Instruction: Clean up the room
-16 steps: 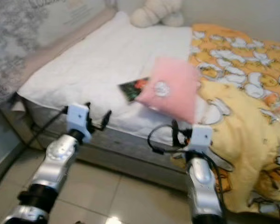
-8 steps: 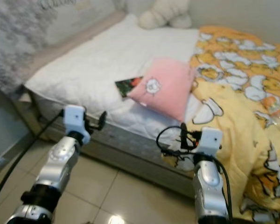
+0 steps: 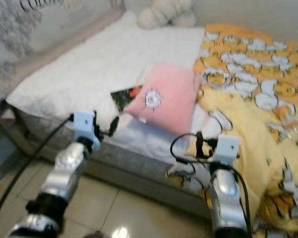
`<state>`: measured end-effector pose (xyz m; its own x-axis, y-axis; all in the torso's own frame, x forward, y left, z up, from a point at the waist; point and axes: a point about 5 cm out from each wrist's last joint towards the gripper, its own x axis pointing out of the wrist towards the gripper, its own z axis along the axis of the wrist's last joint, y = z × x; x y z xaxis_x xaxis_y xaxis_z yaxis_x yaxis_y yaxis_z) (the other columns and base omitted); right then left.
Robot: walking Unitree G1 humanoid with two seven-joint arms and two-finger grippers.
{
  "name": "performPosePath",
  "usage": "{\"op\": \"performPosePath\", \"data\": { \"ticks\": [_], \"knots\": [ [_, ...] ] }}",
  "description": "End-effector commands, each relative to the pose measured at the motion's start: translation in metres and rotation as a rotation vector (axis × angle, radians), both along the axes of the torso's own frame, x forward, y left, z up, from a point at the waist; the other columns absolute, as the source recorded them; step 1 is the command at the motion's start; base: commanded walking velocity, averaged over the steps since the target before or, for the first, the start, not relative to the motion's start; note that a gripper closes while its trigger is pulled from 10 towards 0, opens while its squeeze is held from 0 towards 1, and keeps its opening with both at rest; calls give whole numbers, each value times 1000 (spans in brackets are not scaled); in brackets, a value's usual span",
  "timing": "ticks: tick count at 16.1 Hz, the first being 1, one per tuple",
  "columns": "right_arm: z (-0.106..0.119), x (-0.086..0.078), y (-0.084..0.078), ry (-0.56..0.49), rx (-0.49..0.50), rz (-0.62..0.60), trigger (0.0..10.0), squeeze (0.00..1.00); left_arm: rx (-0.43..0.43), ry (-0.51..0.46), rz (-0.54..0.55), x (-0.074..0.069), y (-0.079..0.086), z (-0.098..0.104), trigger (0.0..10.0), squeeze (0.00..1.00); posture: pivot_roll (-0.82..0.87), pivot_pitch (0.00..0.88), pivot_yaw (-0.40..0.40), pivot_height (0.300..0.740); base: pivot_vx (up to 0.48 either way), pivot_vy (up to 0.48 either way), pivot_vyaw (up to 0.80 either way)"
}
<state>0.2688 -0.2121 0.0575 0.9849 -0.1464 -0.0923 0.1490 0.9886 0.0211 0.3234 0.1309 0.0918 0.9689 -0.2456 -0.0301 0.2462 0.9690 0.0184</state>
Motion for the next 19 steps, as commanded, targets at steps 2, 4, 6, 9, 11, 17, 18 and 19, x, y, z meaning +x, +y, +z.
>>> {"op": "performPosePath", "data": {
  "ticks": [2,4,6,9,11,17,18,19],
  "knots": [
    [0,1,5,5,-4,13,10000,0,7,0,11,3,4,1,10000,0,68,0,-30,740,480,0,-303],
    [1,3,4,-2,-6,13,10000,0,8,-5,12,5,3,3,10000,0,65,0,-29,740,480,0,0],
    [5,7,2,-14,-5,8,10000,0,8,-22,29,10,6,9,10000,0,64,0,-28,740,480,0,0],
    [14,17,1,-32,19,-2,10000,0,9,-42,41,19,9,19,10000,0,61,0,-27,740,480,0,0],
    [23,29,-2,-37,84,-21,10000,0,4,-52,16,27,5,28,10000,0,59,0,-19,740,480,0,0],
    [9,55,17,183,550,50,10000,0,7,301,-25,46,18,20,10000,0,57,0,1,740,160,0,0],
    [-6,46,21,240,658,51,10000,0,-126,435,-60,47,25,19,10000,0,61,0,2,740,0,0,0],
    [-10,44,21,253,677,42,10000,0,-143,452,-70,48,25,19,10000,0,60,0,3,740,0,0,0]
  ]
}}
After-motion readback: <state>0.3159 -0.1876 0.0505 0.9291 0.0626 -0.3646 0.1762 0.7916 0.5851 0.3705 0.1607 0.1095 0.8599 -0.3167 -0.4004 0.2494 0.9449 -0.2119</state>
